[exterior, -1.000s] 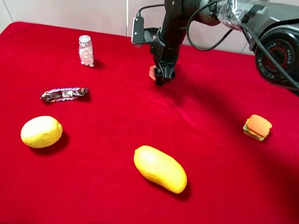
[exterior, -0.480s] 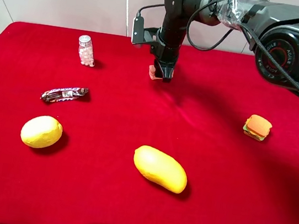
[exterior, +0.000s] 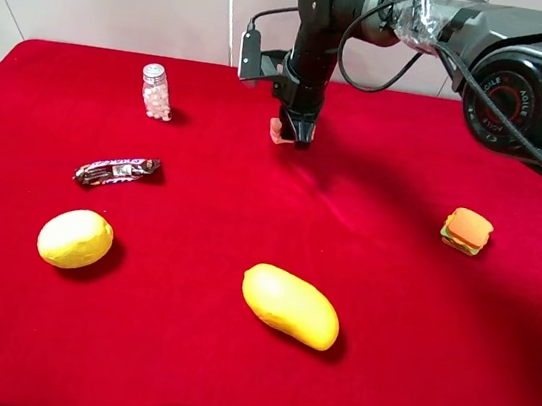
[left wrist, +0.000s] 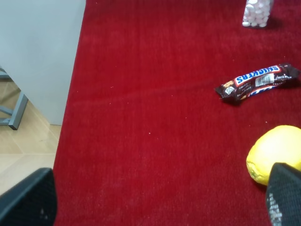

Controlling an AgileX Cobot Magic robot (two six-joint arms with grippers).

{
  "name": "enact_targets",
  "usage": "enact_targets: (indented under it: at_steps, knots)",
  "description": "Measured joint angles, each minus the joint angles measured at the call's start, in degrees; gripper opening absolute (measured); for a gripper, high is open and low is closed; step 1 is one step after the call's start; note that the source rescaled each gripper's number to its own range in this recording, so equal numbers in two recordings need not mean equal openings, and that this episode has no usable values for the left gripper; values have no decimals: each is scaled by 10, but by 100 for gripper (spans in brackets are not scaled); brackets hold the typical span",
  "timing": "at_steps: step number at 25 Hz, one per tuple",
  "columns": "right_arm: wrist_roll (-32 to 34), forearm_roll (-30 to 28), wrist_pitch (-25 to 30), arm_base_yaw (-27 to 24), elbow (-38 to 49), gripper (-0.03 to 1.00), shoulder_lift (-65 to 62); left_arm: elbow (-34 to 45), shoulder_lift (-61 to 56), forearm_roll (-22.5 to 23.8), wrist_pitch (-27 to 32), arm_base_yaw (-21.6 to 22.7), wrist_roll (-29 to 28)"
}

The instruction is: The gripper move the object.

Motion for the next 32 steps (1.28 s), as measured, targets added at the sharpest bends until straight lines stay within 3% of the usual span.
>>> enact_targets:
  at_steps: [15, 26, 32]
  knots:
    - [0, -3, 7, 0, 0, 2, -19, 0, 0, 0, 0, 0, 0]
    - [8, -10, 56, 0, 0, 0, -61, 0, 0, 0, 0, 0, 0]
    - [33, -20, 109, 4, 0, 0, -83, 0, 0, 0, 0, 0, 0]
